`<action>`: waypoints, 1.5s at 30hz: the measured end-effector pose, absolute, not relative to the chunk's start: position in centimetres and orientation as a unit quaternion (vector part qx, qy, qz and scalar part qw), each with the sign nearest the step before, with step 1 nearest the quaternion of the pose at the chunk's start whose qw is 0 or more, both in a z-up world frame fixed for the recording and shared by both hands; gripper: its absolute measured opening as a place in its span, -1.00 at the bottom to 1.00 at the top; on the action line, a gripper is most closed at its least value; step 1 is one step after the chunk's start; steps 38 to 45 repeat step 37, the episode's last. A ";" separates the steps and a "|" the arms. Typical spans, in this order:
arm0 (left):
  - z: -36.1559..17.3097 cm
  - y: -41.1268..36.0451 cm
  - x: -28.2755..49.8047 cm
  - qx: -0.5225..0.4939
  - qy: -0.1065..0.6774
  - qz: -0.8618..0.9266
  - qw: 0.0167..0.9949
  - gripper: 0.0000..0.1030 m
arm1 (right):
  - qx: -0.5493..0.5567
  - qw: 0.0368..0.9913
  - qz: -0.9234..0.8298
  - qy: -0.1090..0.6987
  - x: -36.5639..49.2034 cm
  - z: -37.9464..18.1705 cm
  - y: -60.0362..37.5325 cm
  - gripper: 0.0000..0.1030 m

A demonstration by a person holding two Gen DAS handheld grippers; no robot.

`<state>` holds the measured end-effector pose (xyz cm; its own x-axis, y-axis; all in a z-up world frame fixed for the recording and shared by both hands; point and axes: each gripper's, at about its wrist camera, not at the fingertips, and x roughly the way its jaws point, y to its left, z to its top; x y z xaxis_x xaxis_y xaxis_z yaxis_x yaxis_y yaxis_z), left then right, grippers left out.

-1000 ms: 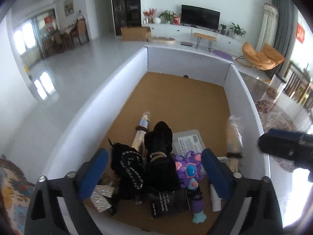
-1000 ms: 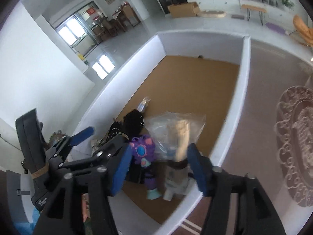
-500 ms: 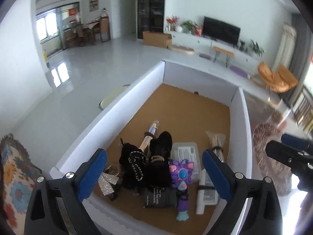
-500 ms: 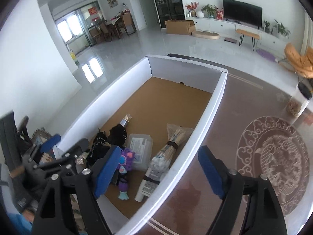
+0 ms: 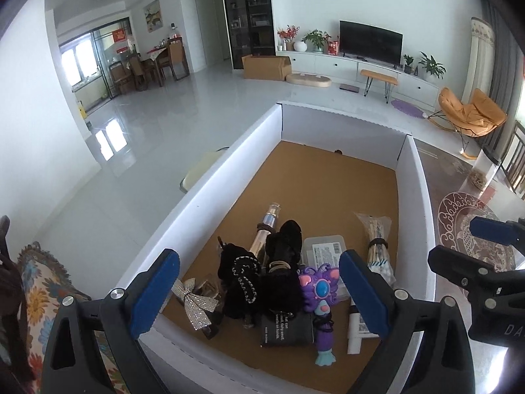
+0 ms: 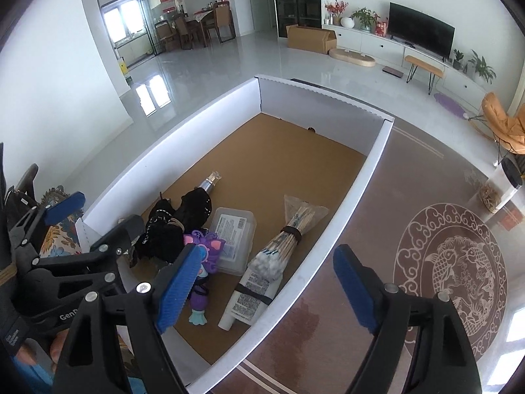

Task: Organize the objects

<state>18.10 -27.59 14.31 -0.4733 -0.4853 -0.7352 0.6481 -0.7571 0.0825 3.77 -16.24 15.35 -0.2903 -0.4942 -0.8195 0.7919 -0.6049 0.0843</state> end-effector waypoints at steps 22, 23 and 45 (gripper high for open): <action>15.3 -28.1 18.2 0.388 0.113 -0.850 0.338 0.92 | 0.446 0.371 -0.789 0.205 3.7 15.2 -17.5 0.81; 15.3 -28.2 18.3 0.388 0.115 -0.850 0.337 0.92 | 0.456 0.364 -0.787 0.201 3.4 15.2 -17.6 0.81; 15.6 -27.6 18.7 0.367 0.099 -0.857 0.348 0.92 | 0.442 0.356 -0.803 0.184 3.4 16.8 -17.1 0.81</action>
